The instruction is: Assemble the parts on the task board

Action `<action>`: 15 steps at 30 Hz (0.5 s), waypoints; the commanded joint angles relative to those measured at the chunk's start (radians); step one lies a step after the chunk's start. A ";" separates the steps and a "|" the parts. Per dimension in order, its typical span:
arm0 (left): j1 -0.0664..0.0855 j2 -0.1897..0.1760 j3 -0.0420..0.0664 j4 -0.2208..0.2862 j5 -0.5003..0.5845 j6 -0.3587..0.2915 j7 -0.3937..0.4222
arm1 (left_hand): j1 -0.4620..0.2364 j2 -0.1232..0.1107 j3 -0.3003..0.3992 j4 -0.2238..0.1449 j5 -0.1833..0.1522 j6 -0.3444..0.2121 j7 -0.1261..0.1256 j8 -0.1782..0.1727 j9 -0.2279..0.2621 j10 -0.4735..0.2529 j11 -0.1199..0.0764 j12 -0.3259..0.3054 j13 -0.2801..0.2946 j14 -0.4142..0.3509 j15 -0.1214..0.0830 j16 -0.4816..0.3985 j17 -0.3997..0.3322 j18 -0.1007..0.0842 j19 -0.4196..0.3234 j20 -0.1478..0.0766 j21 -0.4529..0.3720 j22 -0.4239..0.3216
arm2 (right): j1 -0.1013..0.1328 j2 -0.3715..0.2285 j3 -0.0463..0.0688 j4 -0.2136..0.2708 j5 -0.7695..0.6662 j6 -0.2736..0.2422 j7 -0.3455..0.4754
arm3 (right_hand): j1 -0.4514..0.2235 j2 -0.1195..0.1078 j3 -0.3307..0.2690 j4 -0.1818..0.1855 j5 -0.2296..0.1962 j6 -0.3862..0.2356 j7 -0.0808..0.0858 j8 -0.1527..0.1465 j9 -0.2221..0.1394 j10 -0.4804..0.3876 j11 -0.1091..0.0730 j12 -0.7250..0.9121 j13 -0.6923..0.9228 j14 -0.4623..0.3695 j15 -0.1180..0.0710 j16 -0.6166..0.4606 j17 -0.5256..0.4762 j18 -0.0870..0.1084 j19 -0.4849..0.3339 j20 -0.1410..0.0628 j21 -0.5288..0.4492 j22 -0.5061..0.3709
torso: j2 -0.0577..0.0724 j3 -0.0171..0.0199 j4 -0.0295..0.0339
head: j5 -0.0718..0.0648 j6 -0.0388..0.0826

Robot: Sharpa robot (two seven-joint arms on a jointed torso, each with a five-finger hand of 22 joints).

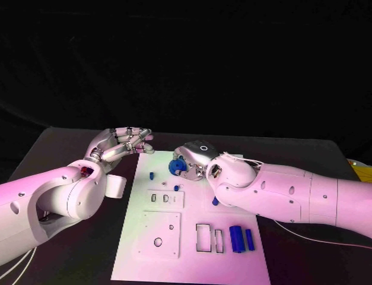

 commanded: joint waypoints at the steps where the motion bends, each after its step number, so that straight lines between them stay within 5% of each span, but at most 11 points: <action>1: 0.001 0.001 0.001 0.002 -0.003 0.018 0.003 | 0.001 -0.007 0.006 0.002 -0.006 -0.005 0.004 -0.006 -0.001 -0.002 0.005 -0.007 0.001 -0.009 -0.001 0.000 0.002 0.009 -0.004 0.000 0.004 0.001 | 0.000 -0.002 0.000 -0.003 0.016 0.024 0.015 | -0.028 -0.001 -0.022 0.015 -0.017 -0.005 0.001 -0.006 -0.001 0.000 0.008 -0.007 0.087 0.092 0.008 0.002 0.198 -0.017 0.090 0.007 -0.001 0.249 | -0.001 -0.0005 0.0001 | 0.000 -0.001; 9: 0.001 0.000 0.001 0.001 -0.003 0.016 0.002 | 0.001 -0.007 0.007 0.003 -0.006 -0.006 0.004 -0.006 -0.001 -0.002 0.005 -0.008 0.001 -0.011 0.000 0.000 0.002 0.009 -0.006 0.000 0.004 0.002 | 0.000 -0.013 0.000 0.001 0.042 0.034 0.025 | -0.090 0.032 -0.070 0.081 0.012 0.004 -0.001 -0.010 0.002 -0.002 0.007 -0.007 0.087 0.091 0.008 0.002 0.197 -0.016 0.087 0.009 -0.005 0.246 | 0.000 -0.0002 -0.0007 | 0.002 -0.001; 15: 0.001 -0.001 0.001 0.002 -0.003 0.014 0.001 | 0.000 -0.007 0.007 0.003 -0.006 -0.006 0.004 -0.006 -0.001 -0.002 0.005 -0.008 0.001 -0.012 0.000 0.000 0.002 0.009 -0.007 0.001 0.004 0.002 | 0.000 -0.020 -0.001 0.005 0.055 0.045 0.030 | -0.100 0.048 -0.073 0.091 0.037 0.014 -0.004 -0.007 0.005 0.001 0.004 -0.005 0.090 0.092 0.006 0.002 0.197 -0.016 0.088 0.007 -0.005 0.246 | 0.000 -0.0001 -0.0010 | 0.002 -0.001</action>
